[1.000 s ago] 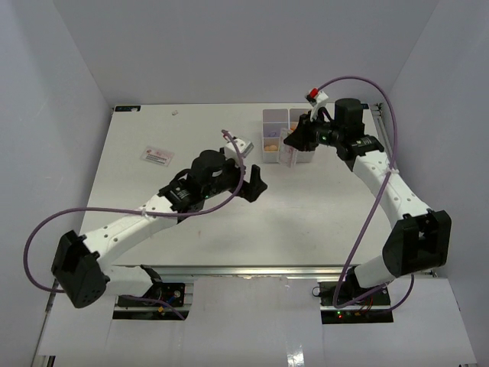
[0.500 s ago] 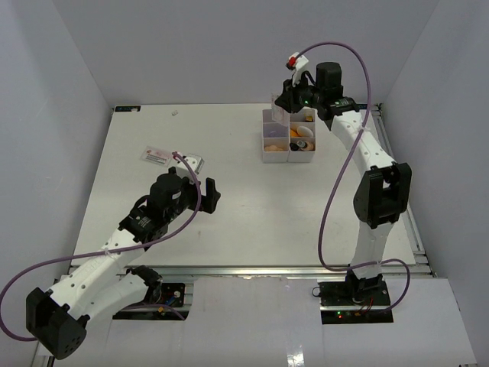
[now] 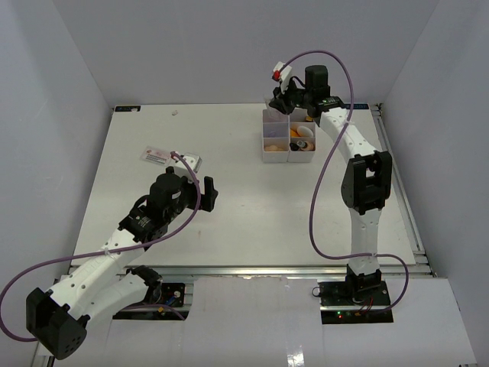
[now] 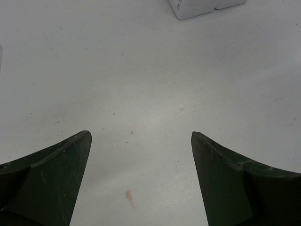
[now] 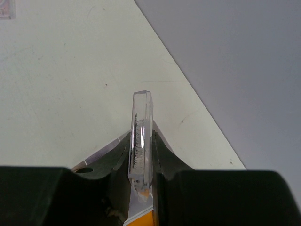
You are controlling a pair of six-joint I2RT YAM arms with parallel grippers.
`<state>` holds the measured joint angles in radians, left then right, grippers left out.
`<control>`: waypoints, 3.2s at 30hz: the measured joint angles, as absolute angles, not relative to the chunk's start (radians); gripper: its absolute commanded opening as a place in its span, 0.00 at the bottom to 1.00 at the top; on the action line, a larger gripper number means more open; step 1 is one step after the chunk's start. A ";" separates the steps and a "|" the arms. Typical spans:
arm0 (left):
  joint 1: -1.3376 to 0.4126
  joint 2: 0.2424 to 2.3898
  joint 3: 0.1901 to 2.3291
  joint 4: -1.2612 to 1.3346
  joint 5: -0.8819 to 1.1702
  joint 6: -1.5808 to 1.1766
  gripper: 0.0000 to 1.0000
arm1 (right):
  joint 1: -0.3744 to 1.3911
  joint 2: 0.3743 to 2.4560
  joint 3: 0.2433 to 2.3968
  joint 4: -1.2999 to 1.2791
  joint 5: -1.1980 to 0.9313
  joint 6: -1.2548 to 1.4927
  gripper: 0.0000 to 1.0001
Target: Organize the makeup
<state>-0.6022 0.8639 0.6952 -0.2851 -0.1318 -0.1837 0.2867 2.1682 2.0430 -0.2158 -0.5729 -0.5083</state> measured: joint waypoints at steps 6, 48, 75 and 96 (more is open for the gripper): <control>-0.602 0.864 0.695 -0.285 -0.143 -0.184 0.98 | 0.287 2.208 2.068 -0.216 -0.586 -0.592 0.12; -0.157 1.181 0.731 -0.261 0.127 -0.487 0.98 | 0.224 1.384 1.183 -0.347 -0.961 -0.398 0.86; 0.042 2.209 1.854 -0.967 -0.234 -0.903 0.98 | 0.150 1.195 0.918 -0.341 -1.069 -0.369 0.88; 0.042 2.354 2.059 -1.043 -0.229 -0.953 0.98 | 0.150 1.189 0.918 -0.341 -1.055 -0.369 0.88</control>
<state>0.0421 2.3539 2.0592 -1.0432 -0.2290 -0.9528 0.1497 1.1889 0.9180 -0.3408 -1.0546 -0.3695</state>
